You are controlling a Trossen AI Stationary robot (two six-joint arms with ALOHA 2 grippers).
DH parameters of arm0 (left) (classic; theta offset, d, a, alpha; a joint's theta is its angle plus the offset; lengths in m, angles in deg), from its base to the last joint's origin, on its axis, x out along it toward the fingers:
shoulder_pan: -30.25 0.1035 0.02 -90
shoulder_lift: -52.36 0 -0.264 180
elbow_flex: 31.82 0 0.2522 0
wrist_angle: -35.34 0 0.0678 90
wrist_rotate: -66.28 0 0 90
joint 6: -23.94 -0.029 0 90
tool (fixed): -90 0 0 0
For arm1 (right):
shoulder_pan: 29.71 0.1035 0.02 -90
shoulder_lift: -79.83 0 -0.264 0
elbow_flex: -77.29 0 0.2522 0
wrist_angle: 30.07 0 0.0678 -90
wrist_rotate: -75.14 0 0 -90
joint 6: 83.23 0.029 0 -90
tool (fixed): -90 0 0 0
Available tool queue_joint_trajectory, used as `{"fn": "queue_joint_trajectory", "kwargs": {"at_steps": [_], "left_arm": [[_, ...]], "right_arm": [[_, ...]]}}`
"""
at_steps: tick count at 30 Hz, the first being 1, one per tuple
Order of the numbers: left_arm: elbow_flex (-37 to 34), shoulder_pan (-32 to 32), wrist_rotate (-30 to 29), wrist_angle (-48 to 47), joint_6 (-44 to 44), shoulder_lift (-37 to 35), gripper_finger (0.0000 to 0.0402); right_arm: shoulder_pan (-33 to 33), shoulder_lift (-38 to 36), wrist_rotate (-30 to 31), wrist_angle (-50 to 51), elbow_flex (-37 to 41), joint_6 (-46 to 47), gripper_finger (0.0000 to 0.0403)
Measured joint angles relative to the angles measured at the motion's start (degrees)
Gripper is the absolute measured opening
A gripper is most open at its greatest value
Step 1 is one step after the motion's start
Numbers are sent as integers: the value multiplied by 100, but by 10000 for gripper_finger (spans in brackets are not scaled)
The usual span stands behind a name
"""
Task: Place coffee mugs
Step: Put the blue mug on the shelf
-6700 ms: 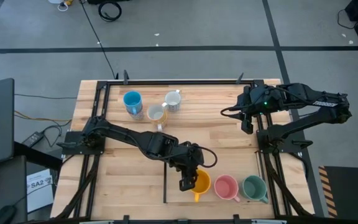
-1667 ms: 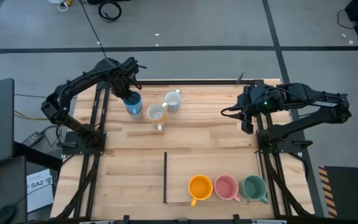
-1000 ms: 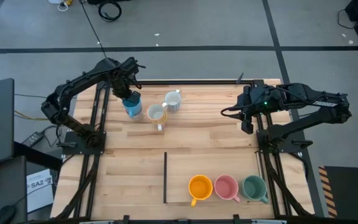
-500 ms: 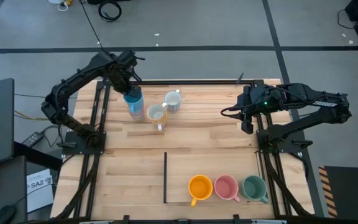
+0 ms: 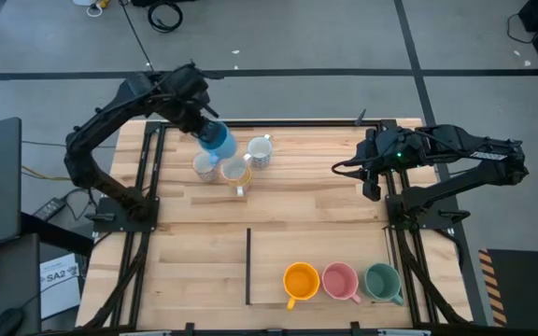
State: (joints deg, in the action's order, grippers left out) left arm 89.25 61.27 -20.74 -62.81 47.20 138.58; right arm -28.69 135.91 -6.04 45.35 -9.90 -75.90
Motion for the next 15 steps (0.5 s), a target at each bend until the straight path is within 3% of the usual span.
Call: {"fn": "queue_joint_trajectory", "kwargs": {"at_steps": [6, 15], "left_arm": [[407, -1247, -2, 115, 743, -2, 31], [418, -3223, -9, 1120, 1831, 178, 31]], "right_arm": [[0, 0, 0, -1, 0, 0, 130], [2, 0, 0, -1, 0, 0, 130]]}}
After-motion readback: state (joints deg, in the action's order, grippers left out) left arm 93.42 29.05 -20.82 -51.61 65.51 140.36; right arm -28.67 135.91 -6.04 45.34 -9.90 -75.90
